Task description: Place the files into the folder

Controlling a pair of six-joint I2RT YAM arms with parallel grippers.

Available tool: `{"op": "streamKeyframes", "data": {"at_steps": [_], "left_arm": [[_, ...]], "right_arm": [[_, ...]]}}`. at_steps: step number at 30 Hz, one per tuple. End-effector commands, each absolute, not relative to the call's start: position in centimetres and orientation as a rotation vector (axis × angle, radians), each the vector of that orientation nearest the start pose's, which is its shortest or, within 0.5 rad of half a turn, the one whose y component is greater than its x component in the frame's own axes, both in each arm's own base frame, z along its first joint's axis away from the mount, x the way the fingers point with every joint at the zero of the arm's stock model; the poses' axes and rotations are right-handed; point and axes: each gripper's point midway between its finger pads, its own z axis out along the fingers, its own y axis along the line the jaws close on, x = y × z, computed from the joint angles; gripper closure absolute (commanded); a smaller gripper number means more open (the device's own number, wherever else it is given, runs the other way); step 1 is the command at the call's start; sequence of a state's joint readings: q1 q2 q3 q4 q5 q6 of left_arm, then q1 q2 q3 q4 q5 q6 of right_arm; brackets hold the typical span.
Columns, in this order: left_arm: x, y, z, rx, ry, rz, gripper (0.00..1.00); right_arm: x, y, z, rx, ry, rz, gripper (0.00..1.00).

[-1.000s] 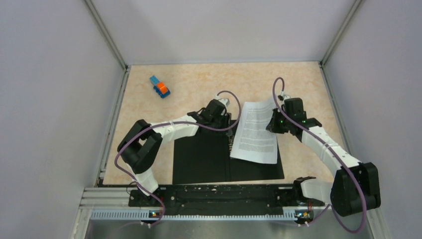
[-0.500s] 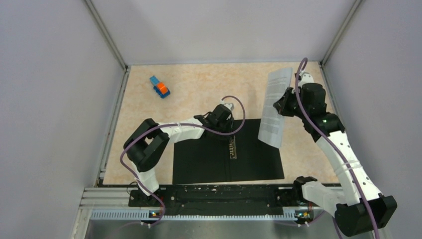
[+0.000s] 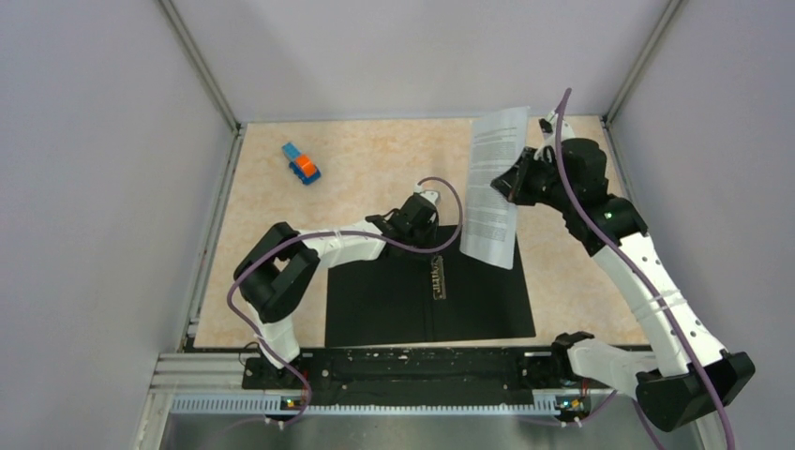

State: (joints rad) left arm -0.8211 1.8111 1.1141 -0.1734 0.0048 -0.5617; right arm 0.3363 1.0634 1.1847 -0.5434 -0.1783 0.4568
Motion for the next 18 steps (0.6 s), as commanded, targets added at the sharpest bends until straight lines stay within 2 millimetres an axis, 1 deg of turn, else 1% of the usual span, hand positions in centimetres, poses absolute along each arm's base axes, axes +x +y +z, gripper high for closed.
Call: {"op": "streamKeyframes", "data": {"at_steps": [1, 4, 8, 11, 15, 17, 18], "left_arm": [[29.5, -30.8, 2.8, 0.383, 2.551, -0.443, 0.73], [30.0, -29.8, 2.9, 0.397, 2.554, -0.452, 0.73], [30.3, -29.0, 3.4, 0.422, 2.558, -0.502, 0.74], [31.0, -27.9, 3.5, 0.389, 2.564, -0.5, 0.74], [31.4, -25.5, 2.8, 0.288, 2.613, -0.464, 0.75], [31.5, -24.5, 2.7, 0.232, 2.622, -0.454, 0.75], [31.6, -24.1, 2.8, 0.21, 2.62, -0.448, 0.75]], "right_arm": [[30.6, 17.3, 32.6, -0.001, 1.985, 0.736, 1.0], [30.7, 18.1, 32.8, -0.008, 1.979, 0.755, 1.0], [30.4, 19.5, 33.4, -0.029, 1.971, 0.779, 1.0], [30.0, 21.0, 34.1, -0.051, 1.96, 0.825, 1.0], [28.5, 23.9, 35.2, -0.111, 1.942, 0.906, 1.0], [27.6, 25.1, 35.4, -0.141, 1.933, 0.966, 1.0], [27.2, 25.5, 35.0, -0.145, 1.934, 1.002, 1.0]]}}
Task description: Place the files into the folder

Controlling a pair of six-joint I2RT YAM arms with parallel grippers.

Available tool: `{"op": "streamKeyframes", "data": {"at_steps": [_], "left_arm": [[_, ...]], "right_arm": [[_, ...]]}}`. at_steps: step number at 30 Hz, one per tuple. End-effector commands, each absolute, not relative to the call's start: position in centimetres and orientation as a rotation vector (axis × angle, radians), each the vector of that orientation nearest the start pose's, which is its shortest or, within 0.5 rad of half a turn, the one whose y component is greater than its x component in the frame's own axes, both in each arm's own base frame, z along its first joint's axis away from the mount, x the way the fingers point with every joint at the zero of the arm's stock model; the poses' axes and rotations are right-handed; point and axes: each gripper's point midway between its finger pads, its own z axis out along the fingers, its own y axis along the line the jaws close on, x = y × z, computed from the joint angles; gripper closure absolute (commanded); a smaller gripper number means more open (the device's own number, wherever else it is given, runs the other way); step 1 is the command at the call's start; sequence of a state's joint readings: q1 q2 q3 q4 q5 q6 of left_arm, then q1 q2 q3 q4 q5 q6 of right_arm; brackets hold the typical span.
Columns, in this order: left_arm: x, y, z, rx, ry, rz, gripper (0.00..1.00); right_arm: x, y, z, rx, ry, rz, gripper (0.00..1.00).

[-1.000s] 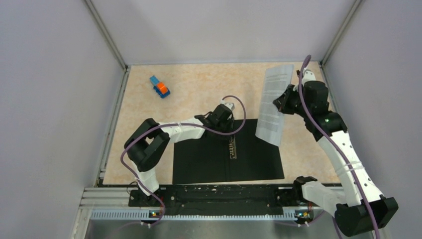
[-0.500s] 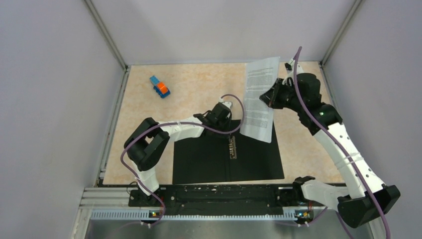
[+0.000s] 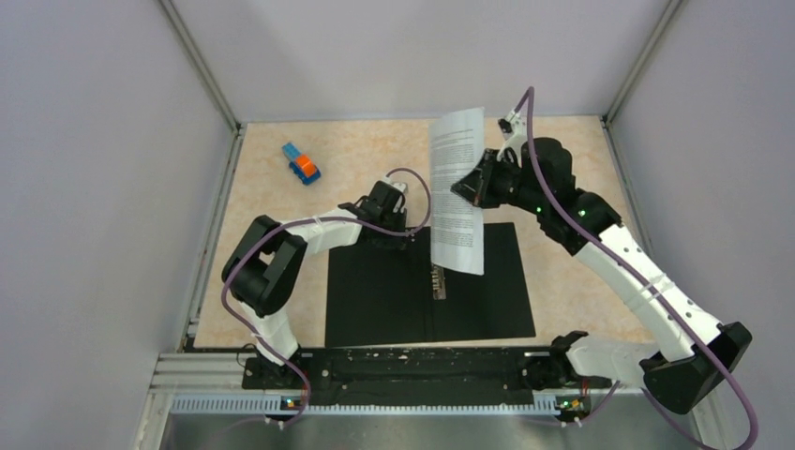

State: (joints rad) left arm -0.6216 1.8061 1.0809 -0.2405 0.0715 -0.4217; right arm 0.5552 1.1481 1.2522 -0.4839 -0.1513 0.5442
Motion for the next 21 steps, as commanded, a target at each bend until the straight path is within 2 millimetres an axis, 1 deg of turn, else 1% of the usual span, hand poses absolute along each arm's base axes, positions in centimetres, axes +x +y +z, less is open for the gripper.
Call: {"op": "streamKeyframes", "data": {"at_steps": [1, 2, 3, 4, 5, 6, 7, 8, 10, 11, 12, 13, 14, 16, 19, 21], "left_arm": [[31.6, -23.8, 3.0, 0.193, 2.617, -0.443, 0.75], [31.7, -23.6, 3.1, 0.18, 2.616, -0.441, 0.75], [31.7, -23.4, 3.3, 0.171, 2.615, -0.438, 0.75], [31.7, -23.1, 3.4, 0.163, 2.616, -0.435, 0.75], [31.7, -23.1, 3.6, 0.16, 2.617, -0.438, 0.75], [31.6, -23.0, 3.8, 0.159, 2.618, -0.443, 0.75], [31.5, -23.1, 3.9, 0.161, 2.618, -0.45, 0.75], [31.4, -23.2, 4.1, 0.16, 2.621, -0.459, 0.75], [31.3, -23.4, 4.3, 0.151, 2.62, -0.48, 0.75], [31.2, -23.5, 4.6, 0.146, 2.618, -0.492, 0.75], [31.2, -23.7, 4.9, 0.14, 2.613, -0.508, 0.75], [31.3, -24.0, 5.2, 0.136, 2.608, -0.523, 0.73], [31.3, -24.4, 5.7, 0.135, 2.597, -0.541, 0.72], [31.1, -25.5, 6.7, 0.152, 2.576, -0.567, 0.69], [30.6, -27.9, 7.8, 0.183, 2.552, -0.572, 0.66], [30.3, -29.4, 8.0, 0.176, 2.54, -0.586, 0.65]], "right_arm": [[26.9, 25.7, 34.3, -0.149, 1.944, 1.023, 1.0], [26.7, 25.6, 32.9, -0.145, 1.973, 1.023, 1.0], [26.8, 25.2, 31.0, -0.139, 2.016, 1.009, 1.0], [27.0, 24.4, 28.6, -0.122, 2.071, 0.987, 1.0], [27.3, 23.0, 25.3, -0.091, 2.141, 0.951, 1.0], [27.7, 21.2, 22.0, -0.045, 2.213, 0.899, 1.0], [27.8, 18.8, 18.0, -0.002, 2.299, 0.818, 1.0], [27.3, 16.4, 13.6, 0.044, 2.403, 0.703, 1.0], [26.6, 12.4, 8.5, 0.075, 2.513, 0.457, 1.0], [26.1, 11.1, 6.8, 0.078, 2.55, 0.357, 1.0], [25.8, 10.1, 5.6, 0.08, 2.579, 0.288, 1.0], [25.5, 9.7, 4.8, 0.076, 2.598, 0.255, 1.0], [25.6, 9.1, 4.6, 0.083, 2.591, 0.206, 1.0], [26.1, 8.5, 4.9, 0.072, 2.561, 0.112, 1.0], [26.7, 8.1, 5.8, 0.021, 2.522, -0.006, 1.0], [27.1, 8.1, 6.1, -0.002, 2.516, -0.031, 1.0]]}}
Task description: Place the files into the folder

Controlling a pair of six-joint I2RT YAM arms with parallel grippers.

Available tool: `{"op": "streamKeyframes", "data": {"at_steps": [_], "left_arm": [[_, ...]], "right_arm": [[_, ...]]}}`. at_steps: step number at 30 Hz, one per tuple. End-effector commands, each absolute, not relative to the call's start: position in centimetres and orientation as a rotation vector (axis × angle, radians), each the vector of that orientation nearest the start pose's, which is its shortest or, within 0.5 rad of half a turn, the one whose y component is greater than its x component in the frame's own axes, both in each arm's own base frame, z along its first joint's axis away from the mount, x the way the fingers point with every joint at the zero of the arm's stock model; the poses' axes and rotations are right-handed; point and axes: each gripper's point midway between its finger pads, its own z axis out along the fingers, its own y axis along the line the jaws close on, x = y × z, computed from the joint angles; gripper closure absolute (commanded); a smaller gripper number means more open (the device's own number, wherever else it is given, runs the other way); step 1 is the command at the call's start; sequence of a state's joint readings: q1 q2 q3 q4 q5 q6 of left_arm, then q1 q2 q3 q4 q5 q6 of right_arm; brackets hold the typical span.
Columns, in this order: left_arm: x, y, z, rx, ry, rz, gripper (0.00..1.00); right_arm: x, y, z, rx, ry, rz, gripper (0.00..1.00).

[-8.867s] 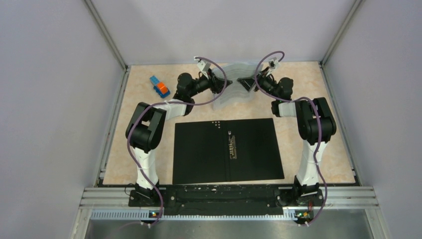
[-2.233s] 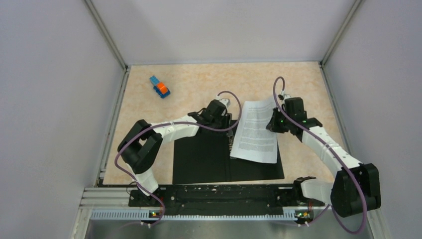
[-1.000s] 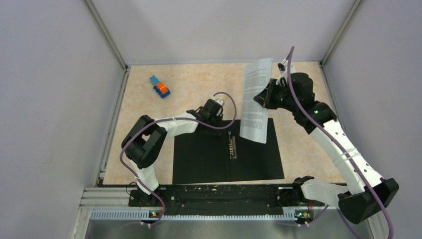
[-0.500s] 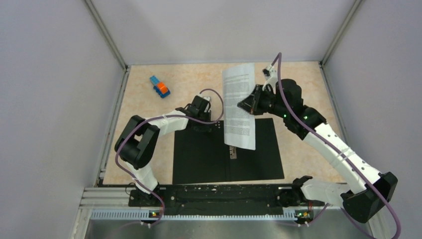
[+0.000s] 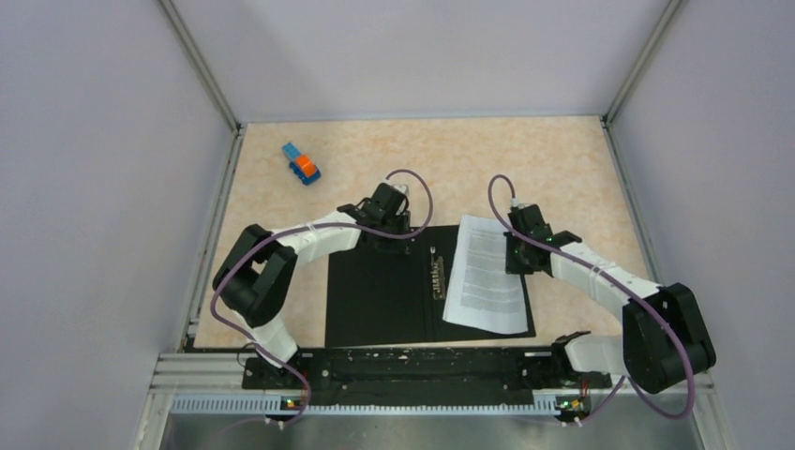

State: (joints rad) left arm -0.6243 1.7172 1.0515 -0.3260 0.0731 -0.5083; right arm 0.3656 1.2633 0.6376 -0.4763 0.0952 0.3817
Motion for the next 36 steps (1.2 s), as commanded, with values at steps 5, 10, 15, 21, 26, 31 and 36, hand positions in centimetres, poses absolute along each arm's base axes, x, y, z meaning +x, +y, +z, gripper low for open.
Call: {"op": "streamKeyframes", "data": {"at_steps": [5, 10, 15, 21, 26, 31, 36], "left_arm": [[29.2, -32.9, 8.0, 0.196, 2.511, -0.638, 0.64], [28.2, -35.9, 7.8, 0.245, 2.471, -0.645, 0.59], [27.8, -37.1, 6.6, 0.279, 2.481, -0.577, 0.58], [27.5, -37.0, 5.0, 0.292, 2.501, -0.481, 0.63], [27.7, -35.9, 3.8, 0.285, 2.515, -0.393, 0.73], [27.7, -33.9, 3.7, 0.3, 2.505, -0.294, 0.81], [27.5, -31.8, 3.6, 0.287, 2.527, -0.283, 0.84]], "right_arm": [[27.5, 9.3, 6.3, -0.08, 2.506, -0.077, 1.0], [27.6, 10.0, 6.1, -0.068, 2.504, -0.044, 1.0], [27.7, 10.1, 7.1, -0.006, 2.457, -0.01, 1.0], [27.7, 10.6, 8.1, 0.022, 2.424, 0.051, 1.0], [27.7, 11.1, 8.4, 0.019, 2.422, 0.091, 1.0], [27.5, 12.2, 8.7, -0.002, 2.419, 0.168, 1.0], [27.8, 13.8, 9.2, -0.038, 2.416, 0.265, 1.0]]}}
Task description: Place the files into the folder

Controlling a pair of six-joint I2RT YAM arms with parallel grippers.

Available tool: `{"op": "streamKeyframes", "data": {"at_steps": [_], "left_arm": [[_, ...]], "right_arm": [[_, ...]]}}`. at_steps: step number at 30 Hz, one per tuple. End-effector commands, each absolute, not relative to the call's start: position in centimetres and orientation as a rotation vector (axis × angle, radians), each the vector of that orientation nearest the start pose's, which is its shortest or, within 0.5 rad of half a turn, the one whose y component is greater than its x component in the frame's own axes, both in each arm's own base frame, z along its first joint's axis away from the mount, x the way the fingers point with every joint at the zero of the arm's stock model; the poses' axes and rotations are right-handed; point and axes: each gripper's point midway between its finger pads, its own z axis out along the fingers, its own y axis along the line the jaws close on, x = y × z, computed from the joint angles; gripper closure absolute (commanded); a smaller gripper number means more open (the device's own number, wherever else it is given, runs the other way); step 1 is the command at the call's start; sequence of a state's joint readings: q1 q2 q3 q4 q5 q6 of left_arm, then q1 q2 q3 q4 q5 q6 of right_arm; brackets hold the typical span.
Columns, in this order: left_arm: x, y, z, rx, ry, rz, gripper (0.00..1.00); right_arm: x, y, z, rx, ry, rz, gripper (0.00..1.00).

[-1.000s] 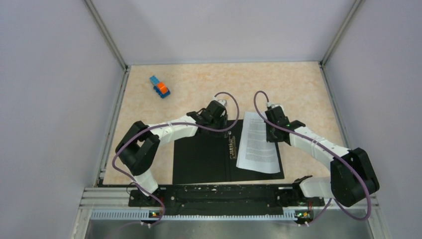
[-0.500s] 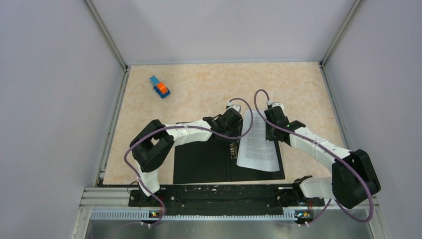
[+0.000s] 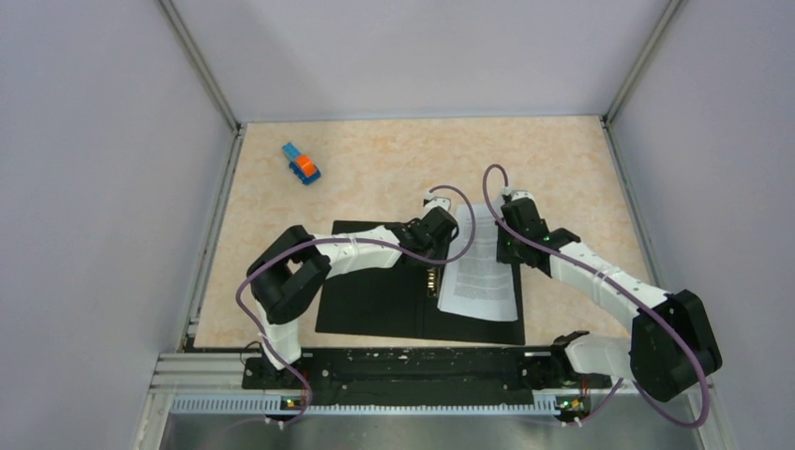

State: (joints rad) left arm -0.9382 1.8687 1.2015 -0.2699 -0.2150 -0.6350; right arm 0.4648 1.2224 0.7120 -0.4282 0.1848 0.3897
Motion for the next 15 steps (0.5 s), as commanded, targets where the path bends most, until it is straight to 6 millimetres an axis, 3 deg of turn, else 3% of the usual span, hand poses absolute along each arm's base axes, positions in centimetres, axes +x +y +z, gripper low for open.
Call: {"op": "streamKeyframes", "data": {"at_steps": [1, 11, 15], "left_arm": [[27.4, -31.3, 3.3, 0.277, 2.535, -0.282, 0.84], [27.6, -28.5, 3.3, 0.178, 2.559, -0.289, 0.85], [27.8, -29.1, 4.3, 0.199, 2.542, -0.333, 0.73]], "right_arm": [[27.9, 14.1, 9.2, -0.045, 2.416, 0.279, 1.0], [30.2, 17.0, 11.0, -0.106, 2.371, 0.4, 1.0], [30.8, 17.2, 13.4, -0.105, 2.325, 0.409, 1.0]]}}
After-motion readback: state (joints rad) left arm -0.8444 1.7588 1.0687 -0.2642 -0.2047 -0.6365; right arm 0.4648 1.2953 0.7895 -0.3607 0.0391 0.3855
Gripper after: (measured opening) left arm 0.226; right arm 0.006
